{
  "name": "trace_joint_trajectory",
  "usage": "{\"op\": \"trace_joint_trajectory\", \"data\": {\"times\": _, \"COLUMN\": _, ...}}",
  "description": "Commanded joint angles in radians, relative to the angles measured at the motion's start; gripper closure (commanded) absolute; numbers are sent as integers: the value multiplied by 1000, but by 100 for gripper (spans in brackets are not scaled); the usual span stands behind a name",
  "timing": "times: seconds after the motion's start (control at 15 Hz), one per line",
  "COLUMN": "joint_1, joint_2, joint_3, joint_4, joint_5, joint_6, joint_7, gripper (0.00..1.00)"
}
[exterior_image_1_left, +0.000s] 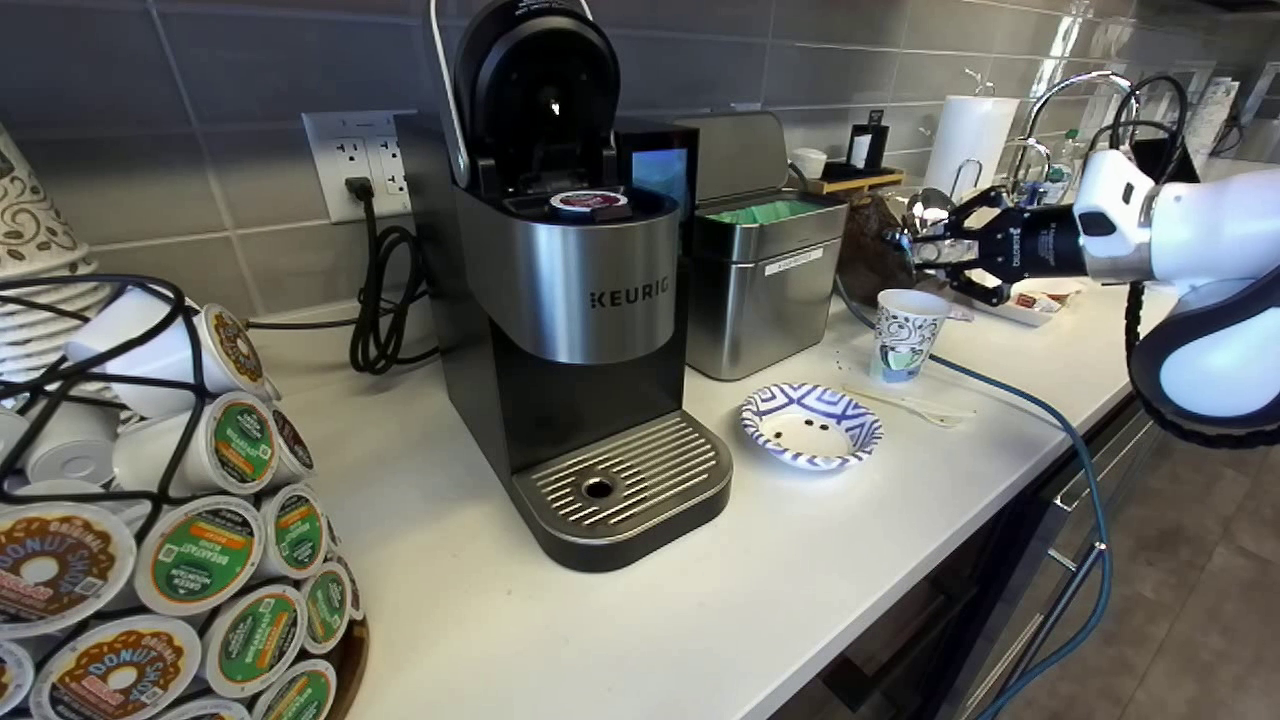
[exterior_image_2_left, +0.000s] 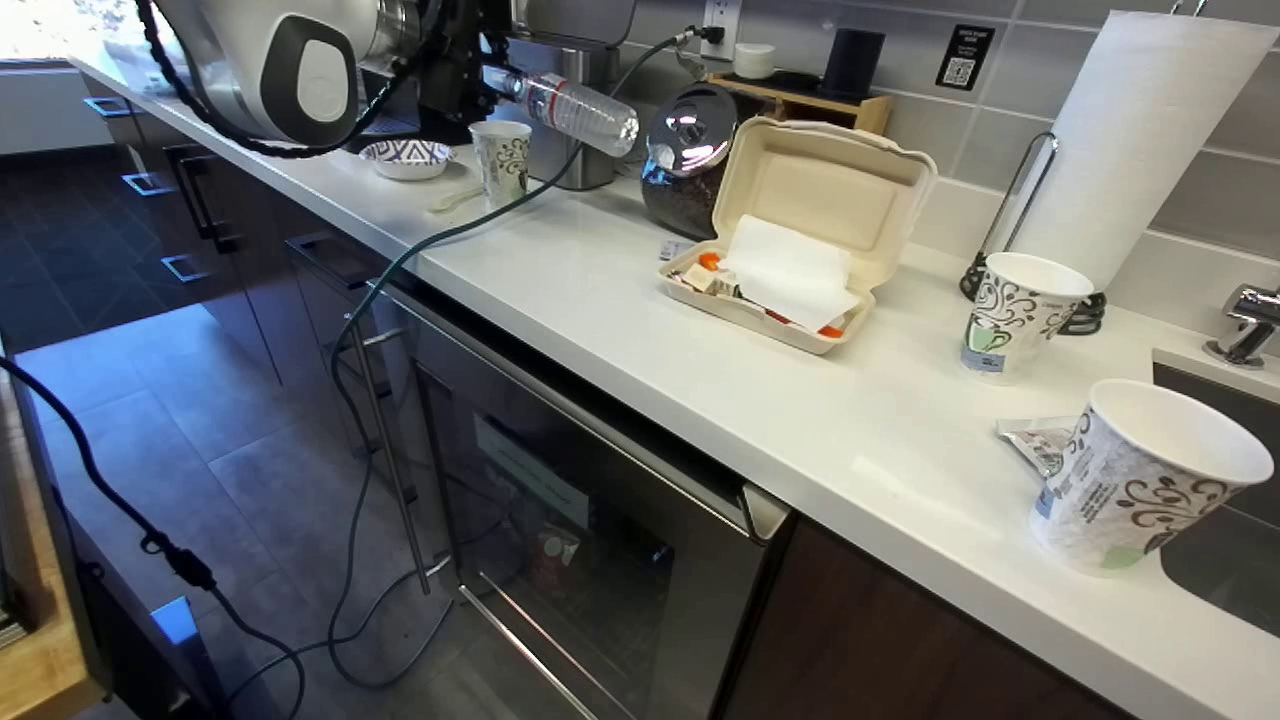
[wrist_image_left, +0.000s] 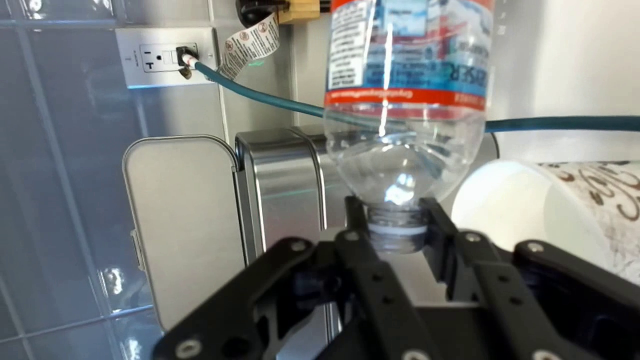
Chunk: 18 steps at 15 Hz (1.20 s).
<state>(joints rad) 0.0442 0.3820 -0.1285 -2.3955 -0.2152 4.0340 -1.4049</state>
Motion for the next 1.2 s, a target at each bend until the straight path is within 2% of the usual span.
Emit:
{"op": "trace_joint_trajectory", "data": {"times": 0.0, "joint_1": -58, "joint_2": -30, "joint_3": 28, "joint_4": 11, "joint_5": -81, "joint_6": -49, "joint_7": 176, "gripper": 92}}
{"op": "trace_joint_trajectory", "data": {"times": 0.2, "joint_1": -135, "joint_2": -54, "joint_3": 41, "joint_4": 23, "joint_5": -209, "joint_6": -75, "joint_7": 416, "gripper": 92}}
{"op": "trace_joint_trajectory", "data": {"times": 0.47, "joint_1": -225, "joint_2": -68, "joint_3": 23, "joint_4": 52, "joint_5": -342, "joint_6": -62, "joint_7": 700, "gripper": 92}}
{"op": "trace_joint_trajectory", "data": {"times": 0.53, "joint_1": -283, "joint_2": -70, "joint_3": 59, "joint_4": 60, "joint_5": -381, "joint_6": -52, "joint_7": 775, "gripper": 92}}
{"op": "trace_joint_trajectory", "data": {"times": 0.8, "joint_1": -391, "joint_2": -70, "joint_3": 98, "joint_4": 103, "joint_5": -527, "joint_6": -15, "joint_7": 1072, "gripper": 92}}
{"op": "trace_joint_trajectory", "data": {"times": 1.0, "joint_1": -439, "joint_2": -55, "joint_3": 110, "joint_4": 141, "joint_5": -609, "joint_6": 13, "joint_7": 1285, "gripper": 92}}
{"op": "trace_joint_trajectory", "data": {"times": 1.07, "joint_1": -404, "joint_2": -44, "joint_3": 63, "joint_4": 150, "joint_5": -623, "joint_6": 31, "joint_7": 1358, "gripper": 92}}
{"op": "trace_joint_trajectory", "data": {"times": 1.13, "joint_1": -412, "joint_2": -35, "joint_3": 61, "joint_4": 156, "joint_5": -637, "joint_6": 36, "joint_7": 1421, "gripper": 92}}
